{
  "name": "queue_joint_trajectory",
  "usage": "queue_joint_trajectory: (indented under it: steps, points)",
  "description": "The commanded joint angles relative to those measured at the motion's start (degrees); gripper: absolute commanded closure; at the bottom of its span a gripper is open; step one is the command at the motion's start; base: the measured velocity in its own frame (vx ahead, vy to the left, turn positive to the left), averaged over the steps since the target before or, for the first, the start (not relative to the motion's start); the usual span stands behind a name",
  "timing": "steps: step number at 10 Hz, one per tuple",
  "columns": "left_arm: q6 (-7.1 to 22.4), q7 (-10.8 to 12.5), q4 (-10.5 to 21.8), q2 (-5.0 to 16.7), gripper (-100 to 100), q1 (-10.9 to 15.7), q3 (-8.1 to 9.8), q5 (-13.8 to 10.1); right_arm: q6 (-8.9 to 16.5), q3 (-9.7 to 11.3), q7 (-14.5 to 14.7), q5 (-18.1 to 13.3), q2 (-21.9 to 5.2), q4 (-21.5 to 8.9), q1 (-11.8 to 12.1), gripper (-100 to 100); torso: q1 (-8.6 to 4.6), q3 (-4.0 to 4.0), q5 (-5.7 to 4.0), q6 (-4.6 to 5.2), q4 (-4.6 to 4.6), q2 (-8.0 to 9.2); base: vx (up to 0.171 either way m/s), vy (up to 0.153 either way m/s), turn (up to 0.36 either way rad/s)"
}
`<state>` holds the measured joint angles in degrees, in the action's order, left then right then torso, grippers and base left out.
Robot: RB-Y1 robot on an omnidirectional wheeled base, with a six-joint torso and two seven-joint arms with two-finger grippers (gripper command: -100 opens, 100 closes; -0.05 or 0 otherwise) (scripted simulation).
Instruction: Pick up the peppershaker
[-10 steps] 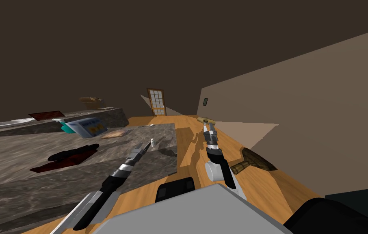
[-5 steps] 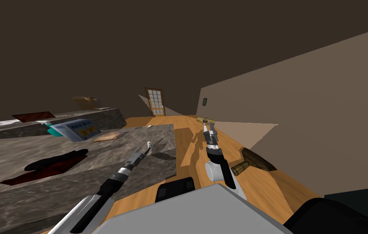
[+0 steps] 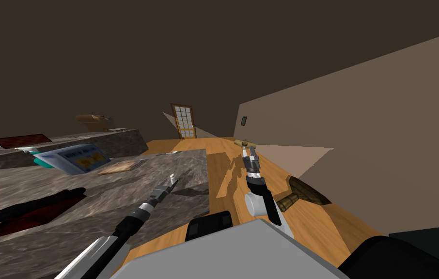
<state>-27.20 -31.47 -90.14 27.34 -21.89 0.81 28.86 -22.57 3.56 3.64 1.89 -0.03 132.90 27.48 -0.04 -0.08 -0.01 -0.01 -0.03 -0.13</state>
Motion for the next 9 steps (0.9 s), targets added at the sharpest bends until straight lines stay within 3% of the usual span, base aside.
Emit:
queue_joint_trajectory:
  steps: [1,3,4,6,7,9]
  points:
    - [-0.7,-0.7,2.9,-0.5,-100,2.9,-1.50,-0.8,0.0,0.0,0.0,0.0,0.0,0.0,0.0,0,0.00,0.00,0.00,0.00,0.00,0.00,-0.041,0.003,0.138]
    - [-0.7,-0.7,5.5,-0.5,-100,5.2,-1.50,-0.8,0.0,0.0,0.0,0.0,0.0,0.0,0.0,0,0.01,0.17,0.01,0.01,0.07,0.29,-0.053,0.000,0.018]
    - [-1.3,-1.4,7.7,-1.1,-100,7.5,-2.99,-1.5,0.0,0.0,0.0,0.0,0.0,0.0,0.0,0,0.01,0.16,0.00,0.01,0.07,0.27,-0.070,0.010,0.093]
    - [-1.3,-1.4,11.0,-1.1,-100,10.4,-2.99,-1.5,0.0,0.0,0.0,0.0,0.0,0.0,0.0,0,0.03,0.20,0.01,0.00,0.08,0.34,-0.044,0.001,0.038]
    - [-2.0,-2.1,13.2,-1.6,-100,12.4,-4.49,-2.3,0.0,0.0,0.0,0.0,0.0,0.0,0.0,0,0.01,0.15,0.00,0.01,0.06,0.24,-0.050,0.001,0.104]
    - [-2.0,-2.1,16.4,-1.6,-100,15.6,-4.49,-2.3,0.0,0.0,0.0,0.0,0.0,0.0,0.0,0,0.00,0.18,0.00,0.00,0.07,0.30,-0.040,0.002,0.030]
